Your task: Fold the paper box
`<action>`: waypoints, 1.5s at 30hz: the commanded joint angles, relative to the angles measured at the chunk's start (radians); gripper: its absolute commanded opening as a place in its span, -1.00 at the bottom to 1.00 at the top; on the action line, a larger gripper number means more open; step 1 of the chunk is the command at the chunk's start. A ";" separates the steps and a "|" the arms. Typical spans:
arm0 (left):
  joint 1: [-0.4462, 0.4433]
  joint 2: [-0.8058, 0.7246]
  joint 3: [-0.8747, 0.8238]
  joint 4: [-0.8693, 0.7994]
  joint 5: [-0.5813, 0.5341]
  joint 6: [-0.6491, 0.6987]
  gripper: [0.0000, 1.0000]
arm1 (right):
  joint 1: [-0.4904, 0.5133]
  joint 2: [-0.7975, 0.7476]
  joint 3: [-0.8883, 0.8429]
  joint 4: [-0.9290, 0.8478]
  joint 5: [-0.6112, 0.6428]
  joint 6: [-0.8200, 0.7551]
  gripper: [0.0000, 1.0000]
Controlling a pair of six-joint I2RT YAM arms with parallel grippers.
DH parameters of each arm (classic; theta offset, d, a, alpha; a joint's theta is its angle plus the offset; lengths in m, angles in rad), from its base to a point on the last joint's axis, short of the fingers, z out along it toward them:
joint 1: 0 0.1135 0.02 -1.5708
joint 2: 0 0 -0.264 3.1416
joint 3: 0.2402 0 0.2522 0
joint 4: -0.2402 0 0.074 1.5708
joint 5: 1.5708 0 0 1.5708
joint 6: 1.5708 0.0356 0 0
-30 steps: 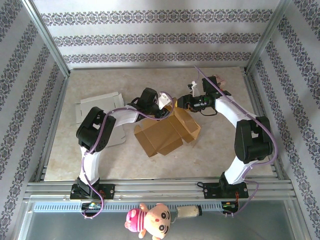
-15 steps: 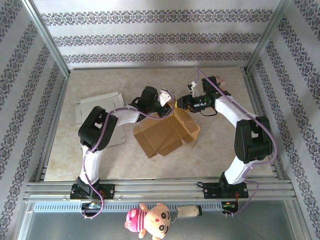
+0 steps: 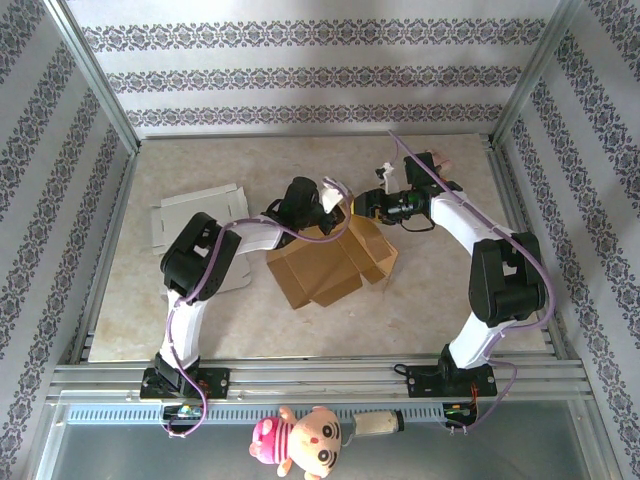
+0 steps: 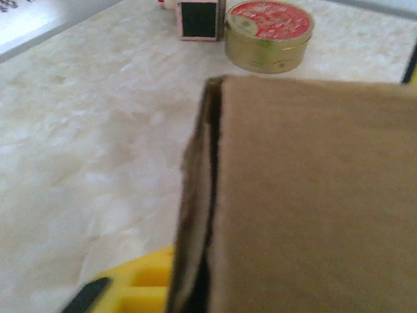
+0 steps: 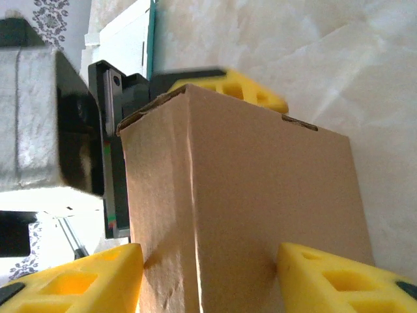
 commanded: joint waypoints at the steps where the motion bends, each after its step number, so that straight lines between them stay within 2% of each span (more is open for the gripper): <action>1: -0.003 -0.013 0.006 -0.092 -0.150 0.022 -0.59 | 0.021 -0.027 0.015 -0.025 -0.004 0.007 0.18; 4: -0.005 -0.025 0.005 -0.110 -0.250 0.007 -1.00 | 0.021 -0.054 0.023 -0.025 0.042 0.042 0.29; 6: -0.008 -0.055 -0.010 -0.120 -0.384 -0.030 -1.00 | 0.017 -0.107 0.022 -0.031 0.154 0.115 0.44; 8: -0.011 -0.094 -0.042 -0.126 -0.517 -0.075 -1.00 | 0.009 -0.165 0.017 -0.037 0.340 0.240 0.54; 9: -0.015 -0.119 -0.063 -0.132 -0.597 -0.101 -1.00 | 0.009 -0.200 0.012 -0.059 0.458 0.290 0.55; 12: -0.042 -0.178 -0.122 -0.170 -0.854 -0.192 -1.00 | 0.019 -0.307 -0.018 -0.083 0.626 0.365 0.56; 15: -0.076 -0.221 -0.175 -0.216 -1.002 -0.353 -1.00 | 0.072 -0.404 -0.056 -0.079 0.718 0.423 0.56; 18: -0.132 -0.240 -0.204 -0.249 -1.060 -0.502 -1.00 | 0.142 -0.460 -0.070 -0.097 0.805 0.460 0.53; 19: -0.150 -0.245 -0.217 -0.236 -1.058 -0.521 -1.00 | 0.158 -0.467 -0.073 -0.102 0.815 0.470 0.51; 23: -0.220 -0.302 -0.255 -0.224 -1.027 -0.548 -0.50 | 0.196 -0.460 -0.070 -0.122 0.758 0.502 0.48; 27: -0.235 -0.422 -0.323 -0.270 -0.969 -0.618 -0.23 | 0.216 -0.427 -0.047 -0.135 0.770 0.468 0.48; 33: -0.239 -0.677 -0.424 -0.421 -0.768 -0.719 -0.09 | 0.217 -0.336 0.002 -0.130 0.714 0.397 0.49; 34: -0.235 -0.724 -0.423 -0.469 -0.748 -0.737 0.08 | 0.216 -0.314 0.013 -0.135 0.712 0.381 0.50; 36: -0.216 -0.780 -0.368 -0.595 -0.722 -0.759 0.18 | 0.213 -0.268 0.035 -0.143 0.695 0.340 0.49; 37: -0.198 -0.796 -0.338 -0.636 -0.690 -0.761 0.36 | 0.212 -0.244 0.052 -0.148 0.676 0.316 0.51; 40: -0.103 -0.779 -0.253 -0.695 -0.475 -0.790 0.77 | 0.203 -0.188 0.082 -0.140 0.627 0.308 0.51; 45: 0.021 -0.657 -0.157 -0.644 -0.171 -0.863 0.92 | 0.194 -0.130 0.055 -0.074 0.559 0.363 0.50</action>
